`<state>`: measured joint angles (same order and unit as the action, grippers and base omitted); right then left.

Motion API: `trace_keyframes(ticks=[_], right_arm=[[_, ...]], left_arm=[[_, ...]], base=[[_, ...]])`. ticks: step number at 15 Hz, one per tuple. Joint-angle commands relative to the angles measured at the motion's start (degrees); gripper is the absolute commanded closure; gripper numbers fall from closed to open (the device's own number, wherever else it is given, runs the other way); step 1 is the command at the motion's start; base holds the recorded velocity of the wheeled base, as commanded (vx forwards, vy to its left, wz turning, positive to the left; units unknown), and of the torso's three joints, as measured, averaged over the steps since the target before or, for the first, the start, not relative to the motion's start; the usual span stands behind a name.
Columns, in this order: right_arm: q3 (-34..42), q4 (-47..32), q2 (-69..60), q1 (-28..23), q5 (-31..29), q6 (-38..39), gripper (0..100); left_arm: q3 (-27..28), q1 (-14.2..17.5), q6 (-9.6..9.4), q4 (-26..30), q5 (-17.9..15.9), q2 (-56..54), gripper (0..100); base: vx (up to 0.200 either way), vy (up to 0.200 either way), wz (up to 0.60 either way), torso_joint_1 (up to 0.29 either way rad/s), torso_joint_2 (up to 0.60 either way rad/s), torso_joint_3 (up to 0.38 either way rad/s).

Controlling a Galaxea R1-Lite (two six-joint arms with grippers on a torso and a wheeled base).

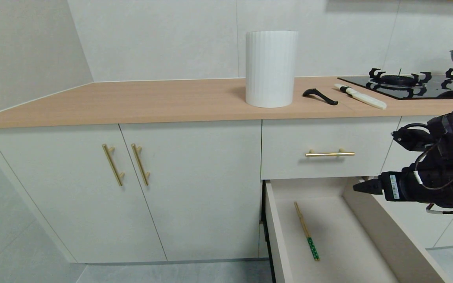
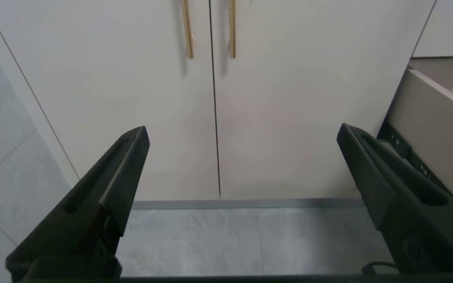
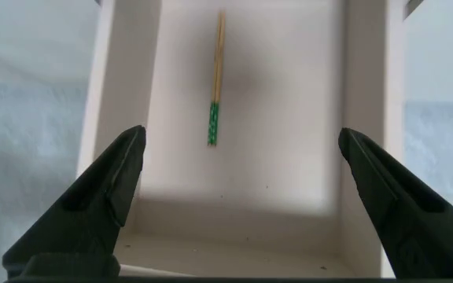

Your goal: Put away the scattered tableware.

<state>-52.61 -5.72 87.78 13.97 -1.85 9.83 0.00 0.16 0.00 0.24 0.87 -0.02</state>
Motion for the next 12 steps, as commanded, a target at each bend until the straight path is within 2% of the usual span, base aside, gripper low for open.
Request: trace_keyframes(ticks=[1,5,8,12], right_arm=[[0.1,0.1,-2.0,-0.2,0.0,0.0,0],[1.0,0.3,-2.2,-0.2,0.1,-1.3,0],[1.4,0.3,-2.0,-0.2,0.1,-2.2,0],[1.6,0.3,-1.8,-0.2,0.1,-2.4,0]], left_arm=[[0.0,0.0,0.09,0.0,0.0,0.0,0],[0.0,0.0,0.00,0.0,0.0,0.0,0],[0.0,0.0,0.09,0.0,0.0,0.0,0],[0.0,0.0,0.00,0.0,0.0,0.0,0]], base=[[0.000,0.000,0.00,0.000,0.00,0.000],[0.000,0.000,0.00,0.008,-0.04,-0.027],[0.000,0.000,0.00,0.082,-0.24,-0.256],[0.000,0.000,0.00,0.128,-0.50,-0.300]])
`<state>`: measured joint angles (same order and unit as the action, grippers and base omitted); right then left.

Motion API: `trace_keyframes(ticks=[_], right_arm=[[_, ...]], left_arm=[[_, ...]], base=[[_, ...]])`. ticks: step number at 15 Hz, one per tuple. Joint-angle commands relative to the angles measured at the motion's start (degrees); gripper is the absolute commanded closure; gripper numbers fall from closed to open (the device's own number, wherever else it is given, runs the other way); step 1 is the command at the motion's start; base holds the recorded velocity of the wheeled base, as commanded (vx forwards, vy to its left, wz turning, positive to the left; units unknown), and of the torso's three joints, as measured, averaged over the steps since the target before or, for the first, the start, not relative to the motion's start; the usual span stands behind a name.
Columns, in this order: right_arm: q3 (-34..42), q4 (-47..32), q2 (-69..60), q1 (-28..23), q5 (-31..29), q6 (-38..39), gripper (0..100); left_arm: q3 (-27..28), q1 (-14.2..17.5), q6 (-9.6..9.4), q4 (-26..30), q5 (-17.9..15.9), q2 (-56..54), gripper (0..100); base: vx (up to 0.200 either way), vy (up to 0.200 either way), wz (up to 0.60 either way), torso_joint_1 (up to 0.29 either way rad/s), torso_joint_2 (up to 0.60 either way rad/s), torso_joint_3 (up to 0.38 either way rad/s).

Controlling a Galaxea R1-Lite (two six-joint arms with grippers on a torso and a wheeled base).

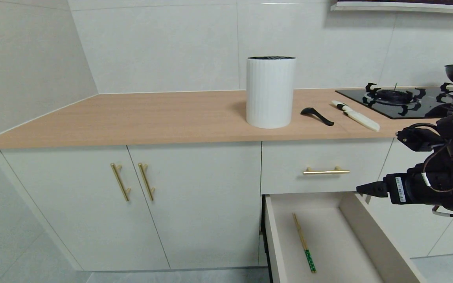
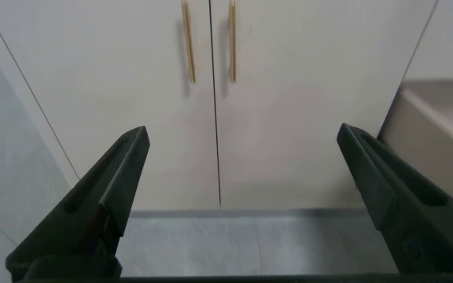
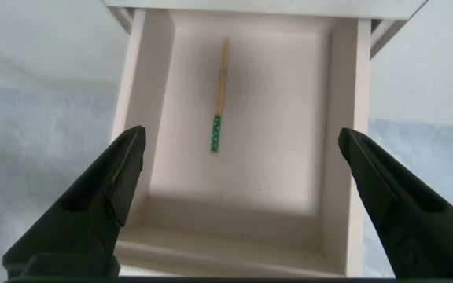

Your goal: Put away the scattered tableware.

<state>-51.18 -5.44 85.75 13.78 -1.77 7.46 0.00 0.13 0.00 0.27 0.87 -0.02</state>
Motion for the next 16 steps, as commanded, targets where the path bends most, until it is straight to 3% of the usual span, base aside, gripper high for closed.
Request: trace_keyframes(ticks=[1,12,16], right_arm=[[0.2,0.0,0.2,0.0,0.0,-0.1,0],[0.6,0.1,0.6,0.0,0.0,-1.7,0],[-0.1,2.0,1.3,0.0,0.0,-2.6,0]], left_arm=[[0.0,0.0,0.00,0.0,0.0,0.0,0],[0.0,0.0,0.00,0.0,0.0,0.0,0],[0.0,0.0,0.00,0.0,0.0,0.0,0]], base=[[0.000,0.000,0.00,0.163,-0.47,-0.315],[0.000,0.000,0.00,0.188,-0.46,-0.280],[0.000,0.000,0.00,0.044,-0.10,-0.059]])
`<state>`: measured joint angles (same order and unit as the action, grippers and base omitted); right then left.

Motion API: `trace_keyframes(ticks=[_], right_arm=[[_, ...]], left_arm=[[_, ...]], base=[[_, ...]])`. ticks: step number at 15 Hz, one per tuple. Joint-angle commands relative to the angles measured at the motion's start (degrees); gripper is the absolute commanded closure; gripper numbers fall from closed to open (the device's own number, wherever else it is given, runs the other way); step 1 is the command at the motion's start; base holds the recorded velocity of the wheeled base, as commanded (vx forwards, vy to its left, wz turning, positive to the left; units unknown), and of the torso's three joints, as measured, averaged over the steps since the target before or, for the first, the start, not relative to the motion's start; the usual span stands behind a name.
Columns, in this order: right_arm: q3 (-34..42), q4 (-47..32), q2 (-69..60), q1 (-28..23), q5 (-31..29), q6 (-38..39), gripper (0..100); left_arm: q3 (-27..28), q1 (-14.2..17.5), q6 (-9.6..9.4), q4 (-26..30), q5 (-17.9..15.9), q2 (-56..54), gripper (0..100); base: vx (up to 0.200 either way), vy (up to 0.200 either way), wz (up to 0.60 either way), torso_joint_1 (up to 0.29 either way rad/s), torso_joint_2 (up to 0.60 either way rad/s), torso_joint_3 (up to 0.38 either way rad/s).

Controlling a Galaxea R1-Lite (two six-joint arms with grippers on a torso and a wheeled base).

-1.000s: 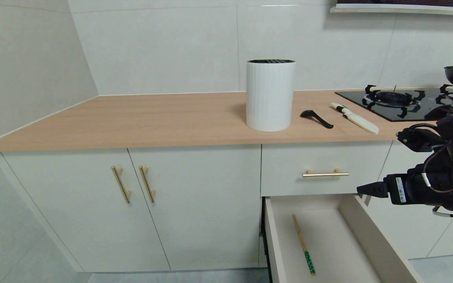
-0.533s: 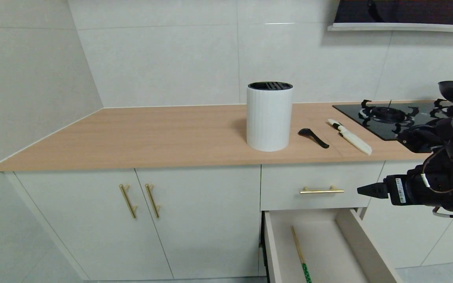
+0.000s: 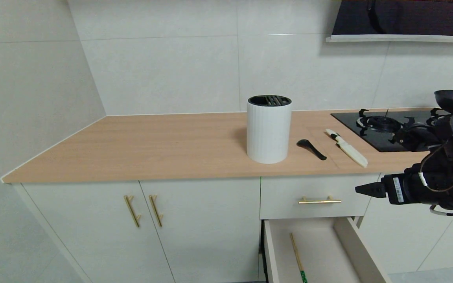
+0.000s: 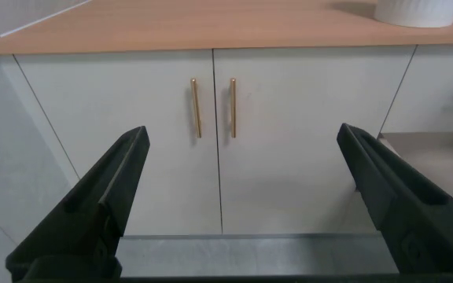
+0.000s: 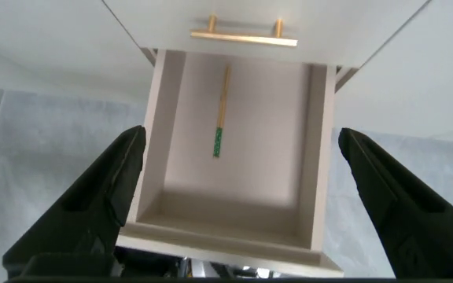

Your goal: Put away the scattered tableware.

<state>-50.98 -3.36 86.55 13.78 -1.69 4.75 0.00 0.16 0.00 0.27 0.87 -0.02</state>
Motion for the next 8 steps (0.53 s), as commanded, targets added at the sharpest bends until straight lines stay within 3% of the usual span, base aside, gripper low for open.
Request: trace_keyframes(ticks=[1,5,8], right_arm=[[-2.7,2.7,1.9,-0.2,0.6,-2.2,0],[-24.6,6.5,22.0,-5.4,4.1,-9.1,0],[-34.4,6.7,31.3,-6.2,8.8,-10.0,0]], left_arm=[[0.0,0.0,0.09,0.0,0.0,0.0,0],[0.0,0.0,0.00,-0.1,0.0,0.0,0],[0.0,0.0,0.00,0.0,0.0,0.0,0]], base=[[0.000,0.000,0.00,0.000,0.00,0.000],[0.000,0.000,0.00,0.000,0.00,0.000],[0.000,0.000,0.00,0.000,0.00,0.000]])
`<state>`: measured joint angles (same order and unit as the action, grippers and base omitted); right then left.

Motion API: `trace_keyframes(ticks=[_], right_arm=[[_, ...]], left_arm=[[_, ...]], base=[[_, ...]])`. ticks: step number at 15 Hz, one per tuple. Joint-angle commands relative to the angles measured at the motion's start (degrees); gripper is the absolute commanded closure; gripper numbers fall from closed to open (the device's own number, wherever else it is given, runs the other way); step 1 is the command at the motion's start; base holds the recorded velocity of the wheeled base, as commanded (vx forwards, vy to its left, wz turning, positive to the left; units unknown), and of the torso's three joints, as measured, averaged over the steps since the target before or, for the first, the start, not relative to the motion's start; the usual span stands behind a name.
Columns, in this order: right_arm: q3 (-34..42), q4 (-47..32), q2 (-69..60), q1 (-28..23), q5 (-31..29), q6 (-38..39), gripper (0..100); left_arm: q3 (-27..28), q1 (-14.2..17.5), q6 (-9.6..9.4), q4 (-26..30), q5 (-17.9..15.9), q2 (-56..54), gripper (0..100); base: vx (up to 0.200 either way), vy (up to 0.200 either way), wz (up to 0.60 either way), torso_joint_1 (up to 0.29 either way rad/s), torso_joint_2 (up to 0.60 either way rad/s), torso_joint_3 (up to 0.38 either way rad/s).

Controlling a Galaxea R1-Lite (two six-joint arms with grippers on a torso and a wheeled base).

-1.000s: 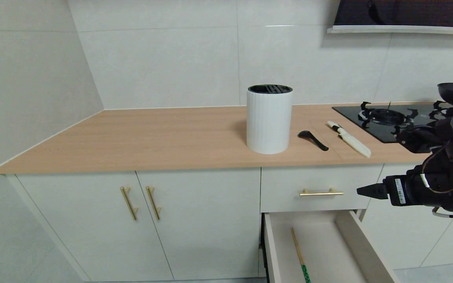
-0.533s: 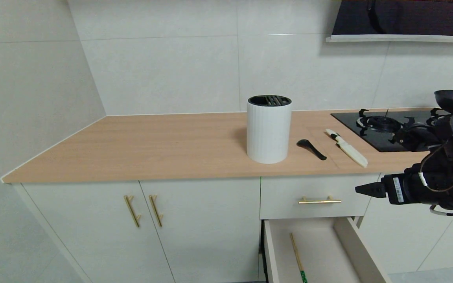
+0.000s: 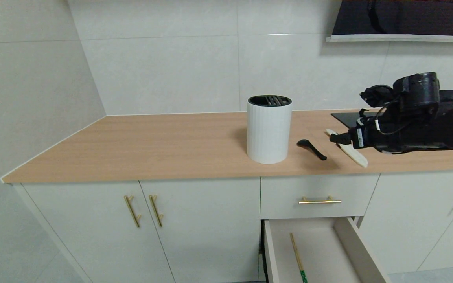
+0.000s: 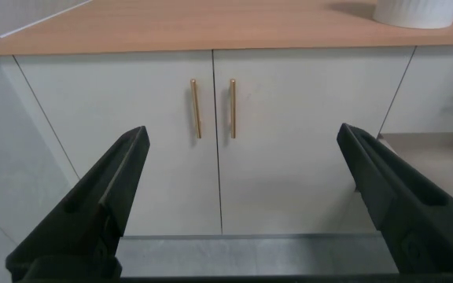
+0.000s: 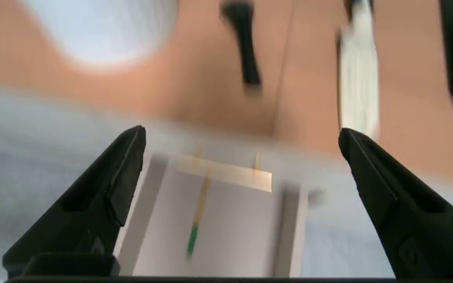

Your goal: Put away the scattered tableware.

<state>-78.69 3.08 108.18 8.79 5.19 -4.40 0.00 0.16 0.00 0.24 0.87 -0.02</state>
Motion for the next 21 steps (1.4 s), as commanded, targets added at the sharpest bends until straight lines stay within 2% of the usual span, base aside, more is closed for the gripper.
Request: trace_keyframes(ticks=[1,2,6,9,10,15,21], right_arm=[[-8.4,0.3,11.8,-0.9,5.3,-1.1,0],[-8.1,0.3,13.1,-0.8,8.1,-1.7,0],[-7.0,4.5,16.4,-2.5,9.7,-4.1,0],[-7.3,16.7,22.6,-3.2,10.5,-6.1,0],[-8.0,17.7,23.8,-3.2,10.2,-6.1,0],[-11.9,17.6,27.4,-2.6,9.9,-5.5,0],[-13.0,17.5,29.2,-2.6,9.0,-5.2,0]], left_arm=[[0.0,0.0,0.09,0.0,0.0,0.0,0],[0.0,0.0,0.00,0.0,0.0,0.0,0],[0.0,0.0,0.09,0.0,0.0,0.0,0],[0.0,0.0,0.00,0.0,0.0,0.0,0],[0.0,0.0,0.09,0.0,0.0,0.0,0],[0.0,0.0,0.09,0.0,0.0,0.0,0],[0.0,0.0,0.00,0.0,0.0,0.0,0]], base=[[0.000,0.000,0.00,0.000,0.00,0.000],[0.000,0.000,0.00,0.000,0.00,0.000],[0.000,0.000,0.00,0.000,0.00,0.000],[0.000,0.000,0.00,0.000,0.00,0.000],[0.000,0.000,0.00,0.000,0.00,0.000],[0.000,0.000,0.00,0.000,0.00,0.000],[0.000,0.000,0.00,0.000,0.00,0.000]])
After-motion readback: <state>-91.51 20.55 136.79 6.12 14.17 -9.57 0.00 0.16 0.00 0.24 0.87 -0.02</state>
